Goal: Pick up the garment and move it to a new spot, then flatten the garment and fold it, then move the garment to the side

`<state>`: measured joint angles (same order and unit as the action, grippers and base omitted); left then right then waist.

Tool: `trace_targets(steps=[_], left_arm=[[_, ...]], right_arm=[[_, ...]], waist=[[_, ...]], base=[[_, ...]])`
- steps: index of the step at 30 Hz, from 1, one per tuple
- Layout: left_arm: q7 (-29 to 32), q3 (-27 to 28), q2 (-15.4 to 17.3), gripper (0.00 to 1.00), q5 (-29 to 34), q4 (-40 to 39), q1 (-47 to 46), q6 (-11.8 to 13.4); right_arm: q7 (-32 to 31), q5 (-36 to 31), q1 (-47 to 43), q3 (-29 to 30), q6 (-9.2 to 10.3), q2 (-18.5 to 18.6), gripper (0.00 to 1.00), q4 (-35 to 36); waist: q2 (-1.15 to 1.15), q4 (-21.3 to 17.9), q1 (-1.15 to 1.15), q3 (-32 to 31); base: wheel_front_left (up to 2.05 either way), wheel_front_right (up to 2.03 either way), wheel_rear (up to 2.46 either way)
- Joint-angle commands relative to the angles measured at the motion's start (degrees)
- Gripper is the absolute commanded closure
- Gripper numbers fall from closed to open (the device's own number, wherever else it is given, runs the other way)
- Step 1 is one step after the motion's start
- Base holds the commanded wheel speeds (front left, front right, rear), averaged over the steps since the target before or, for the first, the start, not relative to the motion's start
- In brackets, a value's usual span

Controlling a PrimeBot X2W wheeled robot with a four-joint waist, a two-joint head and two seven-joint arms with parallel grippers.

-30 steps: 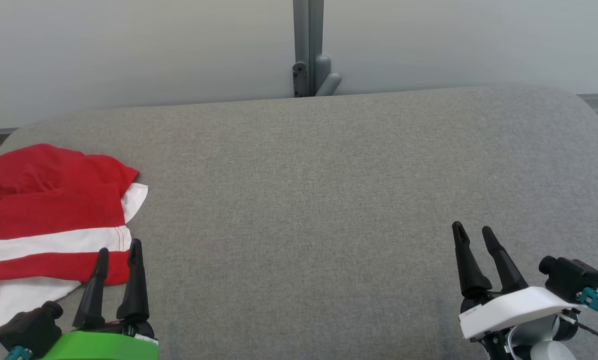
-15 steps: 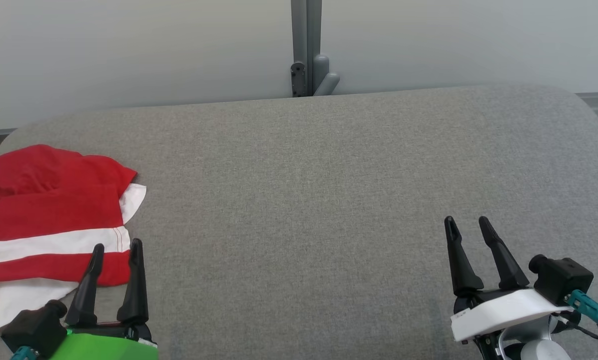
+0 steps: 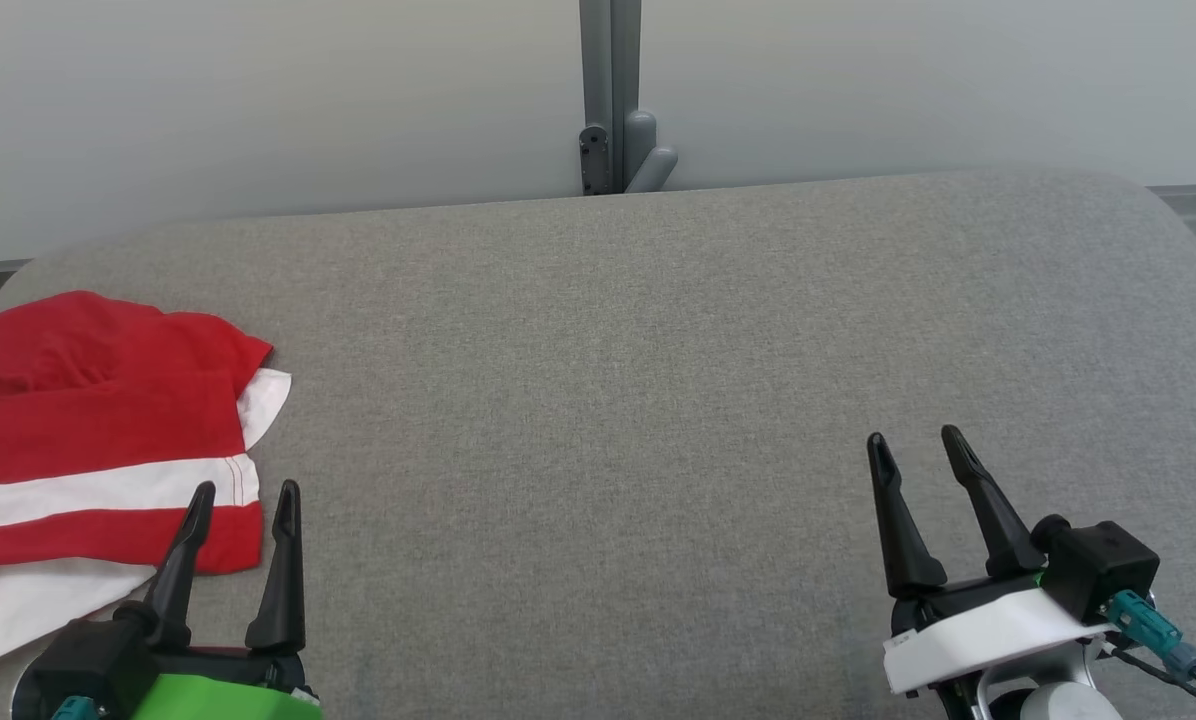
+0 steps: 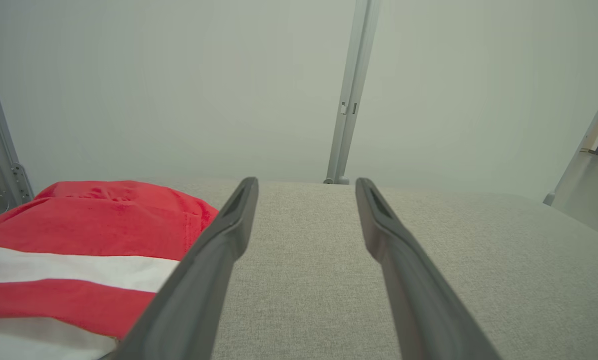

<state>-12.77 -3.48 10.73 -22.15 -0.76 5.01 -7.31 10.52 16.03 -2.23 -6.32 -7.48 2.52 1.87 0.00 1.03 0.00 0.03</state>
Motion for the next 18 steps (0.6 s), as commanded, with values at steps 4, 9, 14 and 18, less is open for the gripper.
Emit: trace_targets(steps=[4,9,14,18], left_arm=[[-0.7,0.3,0.5,0.00,3.7,-1.1,0.4,-0.2],[-1.0,0.3,0.5,0.00,5.5,-1.5,0.5,-0.2],[-1.4,0.2,0.8,0.00,7.6,-1.8,0.7,-0.3],[-1.7,0.0,0.9,0.00,9.5,-1.7,1.0,-0.3]], right_arm=[[1.2,-3.0,-0.3,-1.3,-0.02,0.4,0.00,0.7],[1.9,-5.1,-0.4,-1.8,-0.02,0.4,0.00,0.8],[2.6,-7.3,-0.5,-2.2,-0.02,0.4,0.00,1.0],[3.4,-9.5,-0.7,-1.7,-0.02,0.4,0.00,1.0]], waist=[[0.00,0.0,0.00,0.0],[0.00,-0.1,0.00,0.0],[0.00,-0.1,0.00,-0.1],[0.00,-0.2,0.00,-0.2]], base=[[0.00,0.00,0.00],[0.00,0.00,0.00],[0.00,0.00,0.00],[0.00,0.00,0.00]])
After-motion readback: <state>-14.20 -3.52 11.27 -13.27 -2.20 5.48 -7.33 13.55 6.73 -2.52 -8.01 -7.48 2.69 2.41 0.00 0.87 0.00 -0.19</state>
